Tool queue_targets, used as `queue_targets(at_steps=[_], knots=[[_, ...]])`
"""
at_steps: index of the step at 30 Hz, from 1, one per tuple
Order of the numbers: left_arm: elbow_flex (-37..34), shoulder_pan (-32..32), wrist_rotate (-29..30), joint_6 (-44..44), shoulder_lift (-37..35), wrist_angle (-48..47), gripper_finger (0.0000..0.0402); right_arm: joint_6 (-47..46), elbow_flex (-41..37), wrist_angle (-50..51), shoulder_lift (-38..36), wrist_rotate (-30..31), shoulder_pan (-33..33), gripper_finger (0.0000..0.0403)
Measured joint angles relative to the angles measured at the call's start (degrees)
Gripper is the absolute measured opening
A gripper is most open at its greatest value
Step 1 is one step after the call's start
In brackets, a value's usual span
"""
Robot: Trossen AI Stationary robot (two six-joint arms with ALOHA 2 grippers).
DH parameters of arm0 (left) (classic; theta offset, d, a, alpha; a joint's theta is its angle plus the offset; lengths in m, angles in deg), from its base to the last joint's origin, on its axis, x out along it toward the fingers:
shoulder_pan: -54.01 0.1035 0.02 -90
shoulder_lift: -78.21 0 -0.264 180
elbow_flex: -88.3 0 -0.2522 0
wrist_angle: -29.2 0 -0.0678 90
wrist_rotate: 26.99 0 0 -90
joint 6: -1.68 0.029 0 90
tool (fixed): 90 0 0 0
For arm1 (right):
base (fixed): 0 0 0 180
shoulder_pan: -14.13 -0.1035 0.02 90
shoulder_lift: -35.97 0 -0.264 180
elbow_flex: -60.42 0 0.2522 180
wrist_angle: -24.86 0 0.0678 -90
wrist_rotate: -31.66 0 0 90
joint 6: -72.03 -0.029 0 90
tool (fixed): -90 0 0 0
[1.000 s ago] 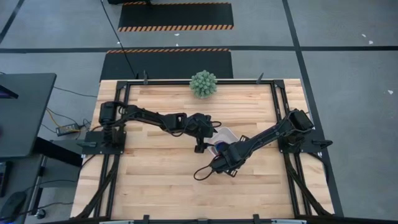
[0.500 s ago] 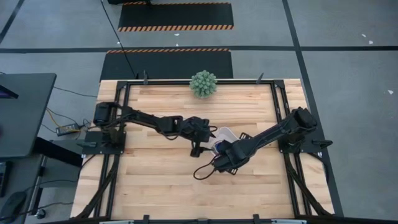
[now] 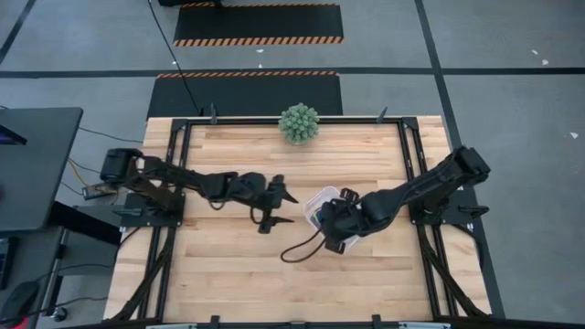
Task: Nest measuring cups in basket
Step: Put the stacked measuring cups into the white bin
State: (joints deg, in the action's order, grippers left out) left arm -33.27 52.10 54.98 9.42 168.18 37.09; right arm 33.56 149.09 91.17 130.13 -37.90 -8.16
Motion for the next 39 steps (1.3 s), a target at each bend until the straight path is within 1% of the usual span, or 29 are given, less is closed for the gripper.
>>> queue_targets(at_steps=[4,7,11,17,21,27,29,30,33,36,39], knots=[[-3.74,-0.25,1.43,-1.87,-3.41,0.88,0.0297,3.85,-8.50,-12.62,-4.35,-1.38,1.71,0.0169],[-6.00,-0.92,3.18,-2.55,-5.50,1.38,0.0297,5.44,-14.49,-20.01,-7.06,-3.03,3.21,0.0166],[-8.79,-1.91,4.58,-2.87,-8.21,2.53,0.0297,7.28,-20.84,-27.50,-10.52,-3.00,4.41,0.0165],[-14.45,-2.46,5.81,-4.80,-12.43,8.29,0.0297,12.08,-30.00,-40.61,-17.13,-1.50,4.84,0.0164],[-18.20,-2.47,7.51,-5.79,-16.25,9.10,0.0297,15.44,-36.28,-50.79,-21.42,-1.60,5.97,0.0164],[-23.24,-2.45,9.20,-7.85,-21.71,11.80,0.0297,18.85,-44.19,-61.28,-27.33,-2.31,6.78,0.0164],[-24.49,-2.46,9.49,-8.96,-23.14,12.31,0.0297,16.28,-45.50,-62.14,-28.59,-4.99,7.15,0.0164],[-25.29,-2.59,9.53,-9.47,-23.97,11.83,0.0297,13.99,-45.62,-60.93,-29.06,-5.94,7.26,0.0164],[-27.41,-2.86,10.77,-10.11,-25.67,12.04,0.0297,9.69,-44.30,-55.54,-28.22,-5.02,6.89,0.0164],[-29.35,-2.83,11.27,-10.39,-27.16,13.57,0.0297,8.27,-40.80,-48.50,-25.63,-4.89,6.12,0.0164],[-30.94,-3.21,11.30,-11.50,-28.48,15.93,0.0297,8.10,-34.76,-40.17,-22.36,-4.75,5.01,0.0168]])
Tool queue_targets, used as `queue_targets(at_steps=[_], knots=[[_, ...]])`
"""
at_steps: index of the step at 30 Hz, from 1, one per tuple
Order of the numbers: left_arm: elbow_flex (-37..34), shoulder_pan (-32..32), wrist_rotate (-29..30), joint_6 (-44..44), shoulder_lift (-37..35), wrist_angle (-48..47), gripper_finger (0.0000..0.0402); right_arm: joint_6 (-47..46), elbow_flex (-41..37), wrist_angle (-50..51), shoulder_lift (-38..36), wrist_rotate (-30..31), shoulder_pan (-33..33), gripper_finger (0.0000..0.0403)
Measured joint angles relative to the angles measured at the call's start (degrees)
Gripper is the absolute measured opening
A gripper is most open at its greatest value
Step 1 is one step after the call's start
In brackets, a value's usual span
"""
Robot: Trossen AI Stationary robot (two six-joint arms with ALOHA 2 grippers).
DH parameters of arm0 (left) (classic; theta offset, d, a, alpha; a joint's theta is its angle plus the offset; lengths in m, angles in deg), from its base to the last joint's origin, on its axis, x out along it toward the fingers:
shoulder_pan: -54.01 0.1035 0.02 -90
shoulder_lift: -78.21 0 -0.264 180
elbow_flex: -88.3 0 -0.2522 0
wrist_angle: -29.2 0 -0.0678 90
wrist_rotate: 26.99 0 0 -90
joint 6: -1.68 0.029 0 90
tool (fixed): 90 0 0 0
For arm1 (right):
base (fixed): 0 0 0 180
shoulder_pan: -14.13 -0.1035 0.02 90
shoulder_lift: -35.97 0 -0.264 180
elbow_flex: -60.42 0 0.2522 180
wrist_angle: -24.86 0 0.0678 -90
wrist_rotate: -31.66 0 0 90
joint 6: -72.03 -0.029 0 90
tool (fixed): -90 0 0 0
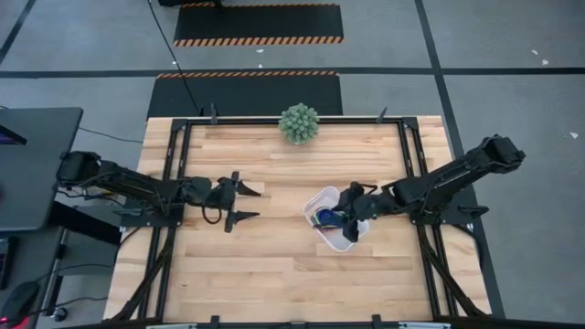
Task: Nest measuring cups in basket
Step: Put the stacked measuring cups into the white bin
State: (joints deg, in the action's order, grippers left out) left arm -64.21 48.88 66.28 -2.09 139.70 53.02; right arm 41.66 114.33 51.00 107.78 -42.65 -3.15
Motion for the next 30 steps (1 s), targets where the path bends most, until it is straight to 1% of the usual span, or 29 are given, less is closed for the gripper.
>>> queue_targets(at_steps=[2,4,5,6,8,9,12,13,15,17,18,19,21,24,30], knots=[[-1.23,-0.28,0.01,-0.25,-2.02,-0.36,0.0297,-0.17,4.80,5.26,3.28,0.91,-0.86,0.0175],[-0.91,-0.37,0.51,-0.31,-2.08,-0.56,0.0297,-0.95,9.07,12.31,6.40,1.02,-1.63,0.0184],[-1.02,-0.43,0.63,-0.27,-3.14,-2.30,0.0297,-1.43,11.52,14.90,8.41,0.96,-1.90,0.0189],[-1.25,-0.63,0.85,-0.25,-3.97,-2.84,0.0297,-2.02,13.66,17.09,10.37,0.67,-2.10,0.0196],[-0.89,-0.92,1.39,0.13,-4.15,-2.21,0.0297,-3.22,17.32,24.66,14.00,-0.36,-2.59,0.0212],[-1.02,-0.98,1.54,0.28,-5.28,-4.21,0.0297,-3.79,19.33,27.39,16.01,-1.08,-2.67,0.0221],[-0.91,-1.29,1.99,0.88,-6.47,-4.68,0.0297,-4.85,24.42,34.82,20.37,-2.34,-2.93,0.0251],[-1.07,-1.39,2.04,1.06,-7.69,-6.36,0.0297,-5.01,26.04,36.35,21.59,-2.32,-2.96,0.0261],[-1.08,-1.76,2.21,1.18,-8.40,-5.87,0.0297,-5.05,28.52,38.15,23.43,-2.35,-2.99,0.0280],[-1.10,-2.06,2.52,1.38,-9.82,-7.94,0.0297,-4.72,30.03,41.80,24.56,-3.10,-3.03,0.0296],[-1.20,-2.29,2.59,1.40,-10.33,-8.02,0.0297,-4.25,30.29,41.99,24.88,-3.40,-3.04,0.0301],[-1.03,-2.52,2.79,1.43,-10.33,-7.58,0.0297,-4.15,30.28,42.45,25.00,-3.47,-3.02,0.0305],[-1.09,-2.82,3.21,1.44,-11.38,-10.01,0.0297,-3.94,30.11,43.64,25.25,-3.96,-3.00,0.0307],[-1.02,-3.42,4.31,1.68,-12.04,-10.48,0.0297,-3.01,29.59,43.84,25.60,-4.06,-2.98,0.0302],[-1.14,-5.55,6.38,2.22,-15.34,-13.45,0.0297,-2.86,26.78,42.28,25.66,-5.16,-2.94,0.0277]])
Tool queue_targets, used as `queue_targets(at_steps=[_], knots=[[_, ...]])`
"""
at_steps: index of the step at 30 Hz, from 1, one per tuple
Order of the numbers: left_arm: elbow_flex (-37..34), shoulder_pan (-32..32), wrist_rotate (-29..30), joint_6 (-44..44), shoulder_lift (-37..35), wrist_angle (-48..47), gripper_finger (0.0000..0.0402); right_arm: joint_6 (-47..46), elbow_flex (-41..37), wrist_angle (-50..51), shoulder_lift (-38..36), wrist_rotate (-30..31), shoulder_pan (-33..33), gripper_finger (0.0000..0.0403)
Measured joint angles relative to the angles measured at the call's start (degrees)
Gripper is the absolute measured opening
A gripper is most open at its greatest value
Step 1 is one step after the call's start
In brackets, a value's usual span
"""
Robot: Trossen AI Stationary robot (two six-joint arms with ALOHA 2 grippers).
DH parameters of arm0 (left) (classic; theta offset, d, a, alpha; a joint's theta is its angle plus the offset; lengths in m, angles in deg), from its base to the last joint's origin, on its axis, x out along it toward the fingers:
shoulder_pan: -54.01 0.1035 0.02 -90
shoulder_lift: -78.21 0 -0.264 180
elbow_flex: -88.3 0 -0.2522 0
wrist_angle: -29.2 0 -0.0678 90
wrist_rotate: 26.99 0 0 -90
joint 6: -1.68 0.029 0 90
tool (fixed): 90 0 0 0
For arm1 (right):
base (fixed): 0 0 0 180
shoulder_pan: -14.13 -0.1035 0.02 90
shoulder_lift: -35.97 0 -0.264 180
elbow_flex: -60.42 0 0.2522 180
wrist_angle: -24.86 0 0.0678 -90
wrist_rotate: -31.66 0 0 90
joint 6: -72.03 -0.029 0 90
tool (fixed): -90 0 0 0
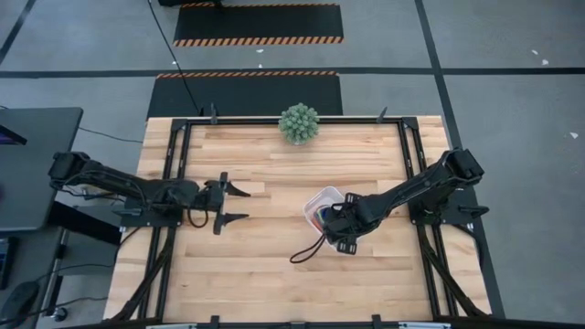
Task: Nest measuring cups in basket
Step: Put the stacked measuring cups into the white bin
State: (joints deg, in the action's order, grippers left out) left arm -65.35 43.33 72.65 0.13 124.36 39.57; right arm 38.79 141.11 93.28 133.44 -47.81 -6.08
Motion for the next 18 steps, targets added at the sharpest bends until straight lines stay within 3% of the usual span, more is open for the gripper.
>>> queue_targets(at_steps=[8,18], knots=[[0.07,-3.73,5.85,1.24,-6.25,-4.75,0.0297,-2.00,-0.91,-1.74,-0.14,0.18,0.76,0.0259],[0.07,-6.54,10.36,1.08,-12.00,-11.15,0.0297,-3.70,3.60,0.42,-0.35,3.66,2.79,0.0275]])
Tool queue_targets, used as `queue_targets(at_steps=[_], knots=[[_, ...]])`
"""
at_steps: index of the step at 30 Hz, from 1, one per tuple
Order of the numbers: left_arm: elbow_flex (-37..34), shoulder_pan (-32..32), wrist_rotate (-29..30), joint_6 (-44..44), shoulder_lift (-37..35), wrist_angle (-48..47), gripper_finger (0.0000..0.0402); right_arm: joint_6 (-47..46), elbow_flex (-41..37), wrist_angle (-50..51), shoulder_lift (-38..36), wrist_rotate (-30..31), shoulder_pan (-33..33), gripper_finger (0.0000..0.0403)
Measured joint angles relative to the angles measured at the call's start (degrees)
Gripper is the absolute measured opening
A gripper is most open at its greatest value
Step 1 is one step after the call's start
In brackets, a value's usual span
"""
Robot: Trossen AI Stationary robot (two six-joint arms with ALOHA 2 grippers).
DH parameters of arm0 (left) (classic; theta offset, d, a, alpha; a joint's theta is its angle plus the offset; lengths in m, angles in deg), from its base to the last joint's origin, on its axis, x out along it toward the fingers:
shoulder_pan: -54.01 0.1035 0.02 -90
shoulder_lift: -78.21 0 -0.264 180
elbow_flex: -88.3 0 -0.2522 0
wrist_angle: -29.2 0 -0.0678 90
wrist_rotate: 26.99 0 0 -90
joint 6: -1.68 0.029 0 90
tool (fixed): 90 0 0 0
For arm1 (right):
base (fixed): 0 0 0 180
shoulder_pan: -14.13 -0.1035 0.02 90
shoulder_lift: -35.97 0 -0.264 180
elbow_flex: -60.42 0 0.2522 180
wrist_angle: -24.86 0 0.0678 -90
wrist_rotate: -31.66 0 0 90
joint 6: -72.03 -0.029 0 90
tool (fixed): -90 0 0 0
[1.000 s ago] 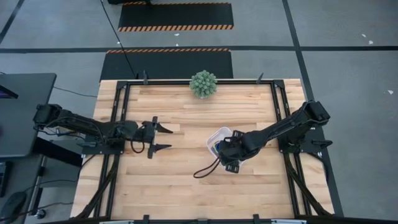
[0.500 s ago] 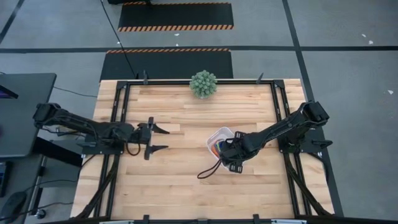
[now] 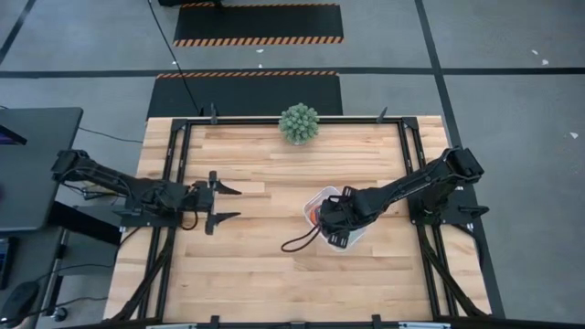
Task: Nest measuring cups in basket
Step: Put the stacked measuring cups into the white bin
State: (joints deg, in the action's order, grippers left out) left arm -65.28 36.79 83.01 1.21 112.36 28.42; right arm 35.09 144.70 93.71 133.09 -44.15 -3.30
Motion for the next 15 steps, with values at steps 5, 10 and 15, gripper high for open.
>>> queue_targets(at_steps=[5,10,15], knots=[[0.00,-0.94,1.44,0.36,-2.83,-1.86,0.0297,2.18,0.00,-0.76,0.00,1.74,2.36,0.0269],[0.00,-1.02,1.87,0.23,-4.33,-3.19,0.0297,6.21,0.00,-4.88,0.28,1.26,6.67,0.0262],[0.00,-1.02,1.88,-0.05,-4.26,-4.47,0.0297,9.92,-0.02,-8.62,1.60,-0.58,11.10,0.0260]])
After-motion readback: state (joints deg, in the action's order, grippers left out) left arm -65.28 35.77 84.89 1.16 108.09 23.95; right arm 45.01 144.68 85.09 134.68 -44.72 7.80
